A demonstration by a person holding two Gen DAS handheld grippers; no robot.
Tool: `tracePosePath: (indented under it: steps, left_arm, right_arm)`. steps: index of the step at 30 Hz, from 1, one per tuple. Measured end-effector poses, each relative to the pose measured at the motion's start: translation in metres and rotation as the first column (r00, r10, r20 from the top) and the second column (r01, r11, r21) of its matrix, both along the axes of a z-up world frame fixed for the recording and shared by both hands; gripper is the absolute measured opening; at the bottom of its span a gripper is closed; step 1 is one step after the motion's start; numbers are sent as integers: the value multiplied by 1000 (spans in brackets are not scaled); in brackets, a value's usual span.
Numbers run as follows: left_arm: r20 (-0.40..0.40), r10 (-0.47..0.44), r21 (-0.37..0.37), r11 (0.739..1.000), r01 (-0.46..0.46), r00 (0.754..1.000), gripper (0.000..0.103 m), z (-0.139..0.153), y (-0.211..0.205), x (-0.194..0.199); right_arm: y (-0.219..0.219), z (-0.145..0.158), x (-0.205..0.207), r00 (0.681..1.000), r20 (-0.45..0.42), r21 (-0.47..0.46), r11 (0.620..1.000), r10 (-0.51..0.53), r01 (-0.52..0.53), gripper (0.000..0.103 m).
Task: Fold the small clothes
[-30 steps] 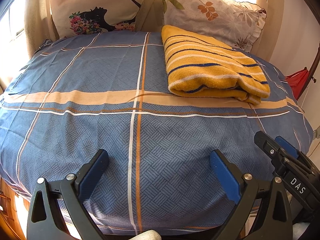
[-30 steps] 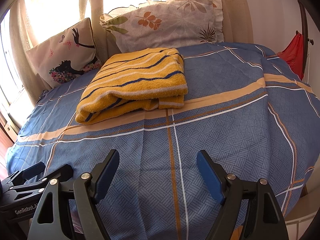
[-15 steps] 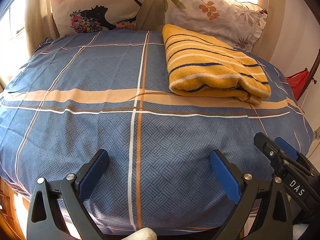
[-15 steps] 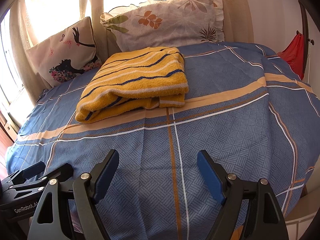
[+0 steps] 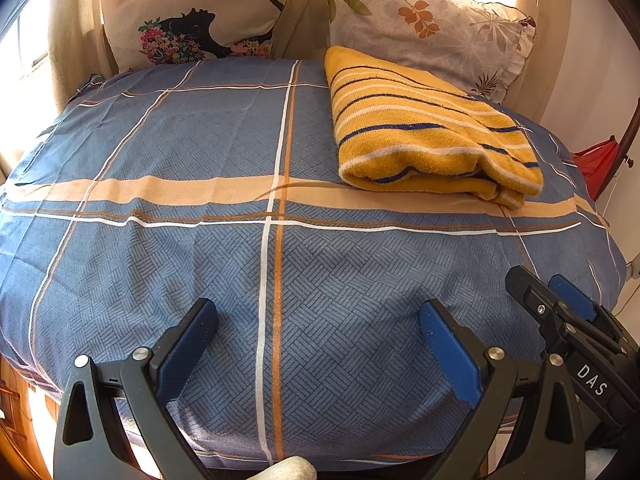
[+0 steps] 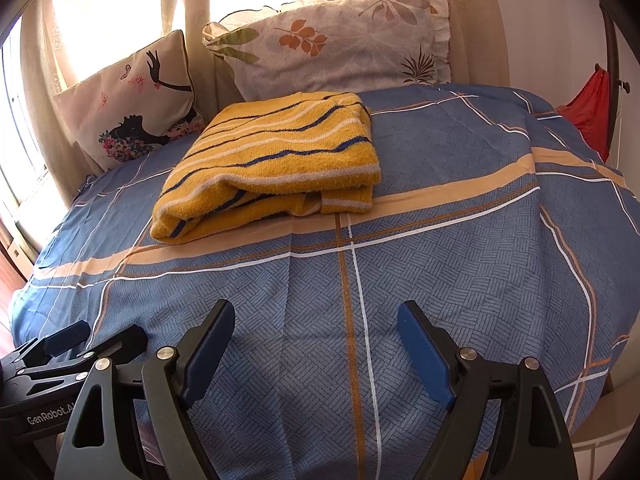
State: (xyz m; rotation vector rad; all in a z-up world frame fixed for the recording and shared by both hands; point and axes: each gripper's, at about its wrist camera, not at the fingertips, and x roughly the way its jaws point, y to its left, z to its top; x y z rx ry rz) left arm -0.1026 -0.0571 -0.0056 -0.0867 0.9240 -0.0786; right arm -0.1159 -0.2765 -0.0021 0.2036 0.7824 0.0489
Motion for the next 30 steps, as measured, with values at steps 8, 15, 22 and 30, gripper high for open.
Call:
tracePosePath:
  steps: [8,15,22,30]
  left_arm:
    - [-3,-1,-3,1000,1,1000,101,-2,0,1]
    - [-3,-1,-1,1000,1,1000,102,-3,0,2]
    - [-3,-2,-1,1000,2,1000,103,-4,0,3]
    - [6,-3,-7,1000,3,1000,103,-5,1,3]
  right_arm:
    - [2,0,0,1000,-1,-3,1000,0,0,89]
    - [5,-2,1,1000,-1,-16,1000,4,-4,91]
    - [6,-2,1,1000,-1,-20,1000,5,-5,91]
    - [6,-2,0,1000,1,-19,1000,5,-5,91]
